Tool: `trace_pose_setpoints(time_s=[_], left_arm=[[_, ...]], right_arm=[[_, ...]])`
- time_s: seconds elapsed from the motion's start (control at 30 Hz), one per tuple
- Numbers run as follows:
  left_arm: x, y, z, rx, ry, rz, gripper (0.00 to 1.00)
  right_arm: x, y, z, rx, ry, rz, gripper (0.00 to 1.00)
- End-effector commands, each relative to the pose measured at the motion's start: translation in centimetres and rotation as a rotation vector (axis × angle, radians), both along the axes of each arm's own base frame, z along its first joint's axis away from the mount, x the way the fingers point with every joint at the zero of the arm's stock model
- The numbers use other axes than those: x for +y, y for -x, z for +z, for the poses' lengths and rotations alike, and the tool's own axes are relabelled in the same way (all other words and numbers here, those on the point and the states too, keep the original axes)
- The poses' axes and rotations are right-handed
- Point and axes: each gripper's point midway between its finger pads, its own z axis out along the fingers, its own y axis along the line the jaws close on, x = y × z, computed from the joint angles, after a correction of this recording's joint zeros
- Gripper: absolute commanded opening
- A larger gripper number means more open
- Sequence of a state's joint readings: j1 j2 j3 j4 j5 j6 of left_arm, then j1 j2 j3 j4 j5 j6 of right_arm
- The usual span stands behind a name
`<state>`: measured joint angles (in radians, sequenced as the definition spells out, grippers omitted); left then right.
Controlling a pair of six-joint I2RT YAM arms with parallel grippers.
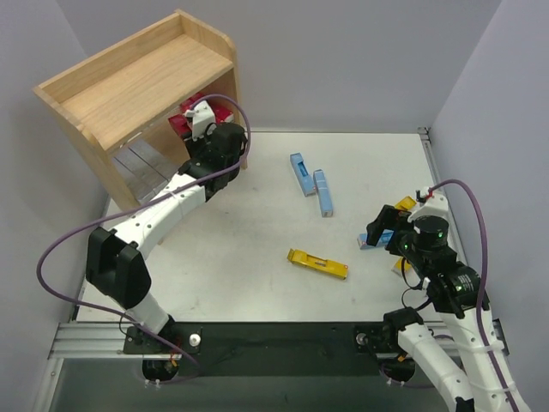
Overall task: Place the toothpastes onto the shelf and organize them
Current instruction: Place the toothpaste on the shelf.
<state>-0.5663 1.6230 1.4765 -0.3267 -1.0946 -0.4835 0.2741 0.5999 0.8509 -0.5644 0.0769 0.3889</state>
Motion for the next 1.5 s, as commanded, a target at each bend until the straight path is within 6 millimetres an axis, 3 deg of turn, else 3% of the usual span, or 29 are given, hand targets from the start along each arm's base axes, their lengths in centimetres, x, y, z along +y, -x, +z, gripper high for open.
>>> trace_pose_setpoints(time_s=[0.0, 0.63, 0.87, 1.13, 1.47], left_arm=[[-0.1, -0.9, 0.2, 0.003, 0.02, 0.014, 0.26], [0.4, -6.7, 1.0, -0.054, -0.05, 0.039, 0.35], [1.1, -7.7, 1.4, -0.07, -0.042, 0.051, 0.39], [0.5, -8.5, -0.2, -0.041, -0.032, 0.032, 0.48], [0.5, -8.0, -0.6, -0.036, 0.005, 0.026, 0.64]], right_arm=[[-0.9, 0.3, -0.4, -0.011, 0.059, -0.018, 1.0], [-1.3, 0.9, -0.6, -0.044, 0.08, -0.023, 1.0], [-1.4, 0.8, -0.7, -0.044, 0.086, -0.028, 1.0], [-1.4, 0.8, -1.1, -0.034, 0.088, -0.03, 1.0], [-1.4, 0.9, -1.3, -0.035, 0.086, -0.024, 1.0]])
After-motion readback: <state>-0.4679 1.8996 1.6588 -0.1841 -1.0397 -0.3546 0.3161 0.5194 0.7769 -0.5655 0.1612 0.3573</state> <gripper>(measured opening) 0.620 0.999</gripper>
